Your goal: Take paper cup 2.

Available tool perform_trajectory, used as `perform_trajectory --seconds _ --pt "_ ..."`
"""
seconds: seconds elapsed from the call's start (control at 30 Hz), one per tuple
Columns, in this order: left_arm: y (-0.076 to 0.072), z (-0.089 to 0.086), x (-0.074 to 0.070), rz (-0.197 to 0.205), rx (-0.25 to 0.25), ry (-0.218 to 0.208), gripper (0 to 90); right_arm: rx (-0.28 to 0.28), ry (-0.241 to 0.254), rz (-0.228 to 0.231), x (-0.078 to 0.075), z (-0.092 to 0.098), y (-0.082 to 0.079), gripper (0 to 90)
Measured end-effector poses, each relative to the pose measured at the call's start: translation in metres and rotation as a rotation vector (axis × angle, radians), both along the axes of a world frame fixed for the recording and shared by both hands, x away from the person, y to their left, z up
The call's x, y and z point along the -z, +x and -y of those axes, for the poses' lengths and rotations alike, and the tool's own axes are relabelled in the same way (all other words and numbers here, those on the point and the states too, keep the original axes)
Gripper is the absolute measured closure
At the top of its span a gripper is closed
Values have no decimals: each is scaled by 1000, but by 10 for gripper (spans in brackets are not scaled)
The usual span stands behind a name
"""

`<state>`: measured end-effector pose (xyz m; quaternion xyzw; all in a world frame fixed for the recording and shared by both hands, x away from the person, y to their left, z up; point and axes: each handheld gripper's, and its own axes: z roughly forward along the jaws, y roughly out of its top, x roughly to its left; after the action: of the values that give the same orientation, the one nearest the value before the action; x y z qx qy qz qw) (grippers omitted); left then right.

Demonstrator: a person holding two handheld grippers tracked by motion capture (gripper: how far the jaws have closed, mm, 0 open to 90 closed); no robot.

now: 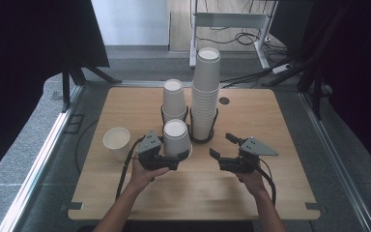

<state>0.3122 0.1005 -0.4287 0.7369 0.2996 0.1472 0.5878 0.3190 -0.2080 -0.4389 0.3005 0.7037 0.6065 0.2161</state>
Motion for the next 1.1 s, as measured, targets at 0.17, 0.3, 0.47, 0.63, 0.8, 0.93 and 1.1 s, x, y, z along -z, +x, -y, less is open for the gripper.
perform_trajectory --seconds 0.17,0.3,0.47,0.63,0.8,0.93,1.1 --pt "1 5 9 -13 -19 54 129 -9 -4 -6 2 -2 -1 129" --pt "2 11 16 -14 -30 106 129 -18 -3 -8 3 -4 -3 130" --pt "3 20 23 -27 -11 128 130 -54 31 -17 2 -8 -5 129" --pt "4 25 26 -39 4 142 130 -75 37 -23 2 -12 -7 128" --pt "3 28 27 -24 -13 192 130 -89 56 -12 -4 -12 -9 129" --pt "2 33 32 -19 -20 241 129 -104 48 -8 -5 -17 -12 129" --pt "1 39 38 -13 -13 284 129 -125 38 -24 -2 -22 -13 133"
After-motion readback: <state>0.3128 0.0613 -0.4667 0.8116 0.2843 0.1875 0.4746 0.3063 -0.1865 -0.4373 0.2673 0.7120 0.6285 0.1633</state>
